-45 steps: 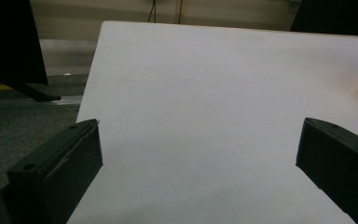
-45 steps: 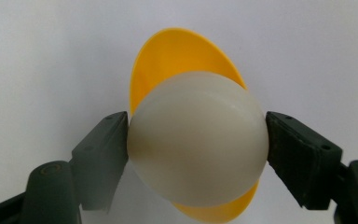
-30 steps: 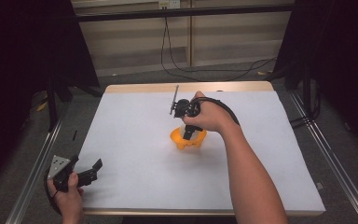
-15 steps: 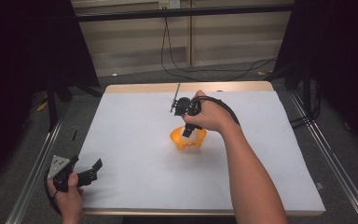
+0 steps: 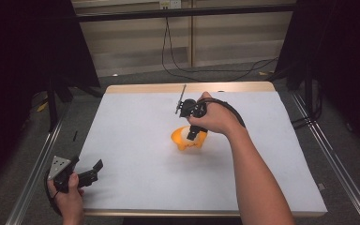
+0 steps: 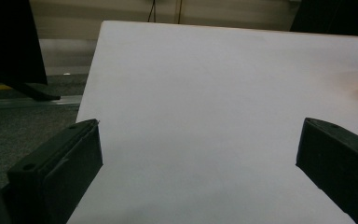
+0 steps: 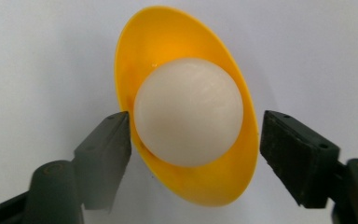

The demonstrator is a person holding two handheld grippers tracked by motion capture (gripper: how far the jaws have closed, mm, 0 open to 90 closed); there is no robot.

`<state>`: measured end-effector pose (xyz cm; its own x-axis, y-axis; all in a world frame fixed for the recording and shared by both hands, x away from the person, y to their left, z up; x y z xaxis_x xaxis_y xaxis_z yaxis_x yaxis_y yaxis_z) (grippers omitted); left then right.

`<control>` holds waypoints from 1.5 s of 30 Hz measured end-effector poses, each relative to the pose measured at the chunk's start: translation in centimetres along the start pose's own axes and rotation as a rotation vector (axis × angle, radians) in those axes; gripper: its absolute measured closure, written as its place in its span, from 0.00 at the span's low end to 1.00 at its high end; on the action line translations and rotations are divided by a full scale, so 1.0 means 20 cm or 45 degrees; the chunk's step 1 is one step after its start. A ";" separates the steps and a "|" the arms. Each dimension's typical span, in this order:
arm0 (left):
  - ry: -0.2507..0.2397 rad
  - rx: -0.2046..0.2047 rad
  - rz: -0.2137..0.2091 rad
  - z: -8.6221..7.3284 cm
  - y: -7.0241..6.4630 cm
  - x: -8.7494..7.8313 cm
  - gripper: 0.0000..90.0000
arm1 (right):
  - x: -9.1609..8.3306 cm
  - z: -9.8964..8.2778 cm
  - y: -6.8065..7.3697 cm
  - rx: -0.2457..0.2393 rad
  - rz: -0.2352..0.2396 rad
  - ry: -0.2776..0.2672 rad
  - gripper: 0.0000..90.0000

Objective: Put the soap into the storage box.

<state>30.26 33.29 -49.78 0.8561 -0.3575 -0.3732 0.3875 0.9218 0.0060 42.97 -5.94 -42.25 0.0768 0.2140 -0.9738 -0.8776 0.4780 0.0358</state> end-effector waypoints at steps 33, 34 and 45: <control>0.006 0.012 0.002 0.00 0.00 0.01 0.00 | -0.02 -0.65 0.02 0.449 -0.102 -0.506 0.00; 0.006 0.017 0.005 0.00 0.00 0.00 0.00 | -0.02 -0.69 0.03 0.480 -0.084 -0.544 0.00; 0.001 0.006 -0.005 0.00 -0.01 0.01 0.00 | 0.04 -0.84 0.08 0.528 -0.059 -0.657 0.00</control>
Point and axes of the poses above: each handheld gripper's, and its own axes: x roughly forward along the jaws, z roughly out of its top, y roughly to its left, the point moved 4 cm from there along x, roughly forward along the jaws, and after that the axes turned 8 degrees about x, right-handed, at the moved point
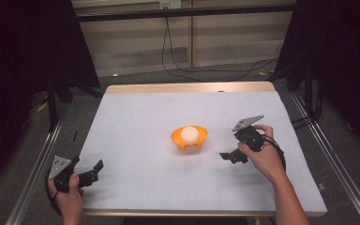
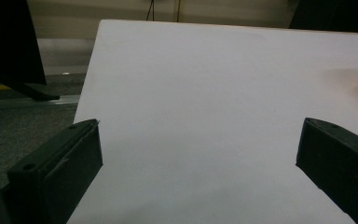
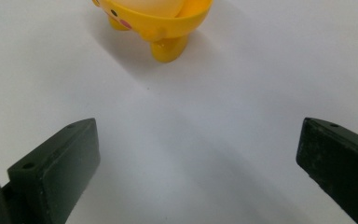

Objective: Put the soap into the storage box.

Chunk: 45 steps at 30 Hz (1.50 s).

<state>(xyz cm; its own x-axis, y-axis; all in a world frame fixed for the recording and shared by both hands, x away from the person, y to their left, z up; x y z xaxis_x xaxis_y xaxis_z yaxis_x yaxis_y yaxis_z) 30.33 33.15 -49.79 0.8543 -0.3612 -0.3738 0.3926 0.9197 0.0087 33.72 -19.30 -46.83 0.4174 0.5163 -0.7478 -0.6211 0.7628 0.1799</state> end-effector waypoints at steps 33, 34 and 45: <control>0.000 0.024 0.004 0.00 -0.01 0.00 0.00 | -0.29 -0.56 -0.17 0.272 -0.060 -0.359 0.00; 0.000 0.024 0.004 0.00 -0.01 0.00 0.00 | -0.29 -0.56 -0.17 0.272 -0.060 -0.359 0.00; 0.008 0.047 0.010 0.00 -0.02 0.00 0.00 | -0.45 -0.72 -0.21 0.326 -0.129 -0.457 0.00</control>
Point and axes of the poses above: each handheld gripper's, and its own axes: x roughly forward along the jaws, z roughly out of its top, y roughly to its left, the point moved 4 cm from there along x, roughly forward along the jaws, and after that the axes turned 8 degrees about x, right-handed, at the moved point
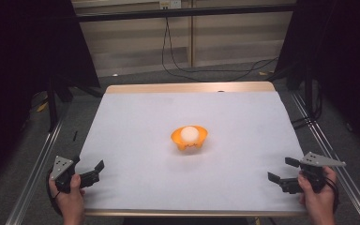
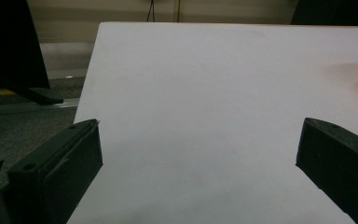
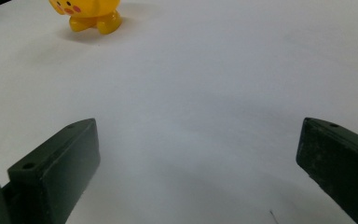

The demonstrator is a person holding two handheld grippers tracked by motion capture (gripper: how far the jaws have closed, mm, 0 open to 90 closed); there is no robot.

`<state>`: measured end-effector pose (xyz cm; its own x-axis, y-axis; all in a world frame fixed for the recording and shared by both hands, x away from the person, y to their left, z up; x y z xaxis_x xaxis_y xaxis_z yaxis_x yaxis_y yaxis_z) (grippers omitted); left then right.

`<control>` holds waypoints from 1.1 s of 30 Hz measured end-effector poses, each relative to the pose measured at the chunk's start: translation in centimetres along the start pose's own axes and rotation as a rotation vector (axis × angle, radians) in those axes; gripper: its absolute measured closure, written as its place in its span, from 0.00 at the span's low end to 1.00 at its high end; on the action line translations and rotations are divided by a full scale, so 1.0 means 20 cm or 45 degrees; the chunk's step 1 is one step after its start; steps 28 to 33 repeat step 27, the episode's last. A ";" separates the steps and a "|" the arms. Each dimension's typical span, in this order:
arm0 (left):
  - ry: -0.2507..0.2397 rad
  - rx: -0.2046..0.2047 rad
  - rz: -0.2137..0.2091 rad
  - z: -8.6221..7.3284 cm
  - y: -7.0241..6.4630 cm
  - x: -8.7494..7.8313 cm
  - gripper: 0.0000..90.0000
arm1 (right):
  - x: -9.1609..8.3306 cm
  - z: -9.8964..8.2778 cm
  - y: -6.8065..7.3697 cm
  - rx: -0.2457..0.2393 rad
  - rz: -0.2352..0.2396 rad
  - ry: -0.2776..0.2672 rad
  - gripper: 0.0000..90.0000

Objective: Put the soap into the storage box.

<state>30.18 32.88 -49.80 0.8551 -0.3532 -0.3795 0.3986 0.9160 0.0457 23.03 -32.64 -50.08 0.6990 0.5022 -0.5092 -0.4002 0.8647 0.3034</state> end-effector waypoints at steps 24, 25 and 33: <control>-0.001 -0.001 -0.004 0.00 0.00 0.00 0.00 | -0.15 -0.08 -0.09 0.053 -0.027 -0.114 0.00; 0.000 -0.002 -0.004 0.00 0.00 0.00 0.00 | -0.15 -0.08 -0.09 0.046 -0.023 -0.105 0.00; 0.004 0.011 -0.003 0.00 0.00 0.00 0.00 | -0.14 -0.08 -0.09 0.037 -0.030 -0.088 0.00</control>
Point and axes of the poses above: each handheld gripper's, and its own axes: x roughly forward along the jaws, z roughly out of its top, y roughly to its left, the point moved 4 cm from there along x, roughly forward along the jaws, and after that the axes turned 8 degrees about x, right-handed, at the moved point
